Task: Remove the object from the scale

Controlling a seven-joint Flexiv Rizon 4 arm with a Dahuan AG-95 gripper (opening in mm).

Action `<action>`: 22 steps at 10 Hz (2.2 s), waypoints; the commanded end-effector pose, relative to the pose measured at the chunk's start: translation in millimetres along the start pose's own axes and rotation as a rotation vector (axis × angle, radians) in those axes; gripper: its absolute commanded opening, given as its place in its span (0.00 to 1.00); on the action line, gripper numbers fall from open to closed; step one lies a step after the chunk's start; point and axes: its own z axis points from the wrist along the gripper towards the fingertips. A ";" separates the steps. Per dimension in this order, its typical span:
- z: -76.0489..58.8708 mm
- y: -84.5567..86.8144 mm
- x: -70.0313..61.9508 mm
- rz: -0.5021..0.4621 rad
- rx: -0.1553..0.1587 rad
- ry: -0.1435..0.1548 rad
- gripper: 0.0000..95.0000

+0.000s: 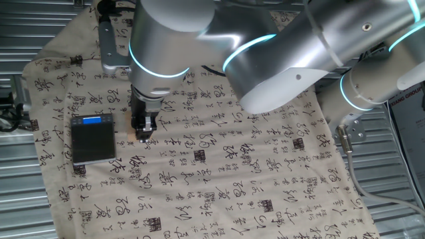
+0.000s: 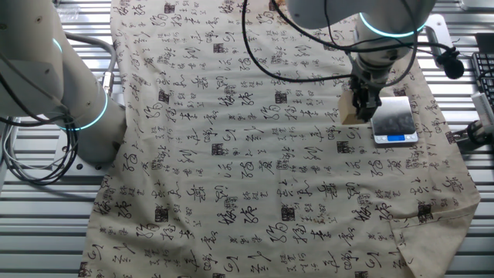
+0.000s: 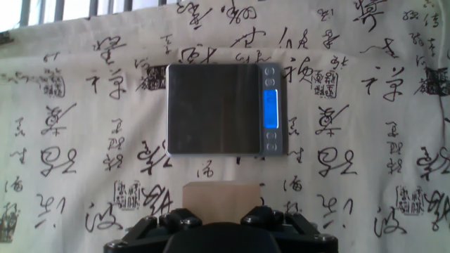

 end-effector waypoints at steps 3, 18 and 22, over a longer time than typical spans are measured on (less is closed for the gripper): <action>-1.8 0.5 1.5 0.000 -0.001 0.007 0.00; 7.7 -0.6 2.3 -0.003 -0.005 -0.009 0.00; 7.7 -0.6 2.3 -0.005 -0.002 -0.009 0.00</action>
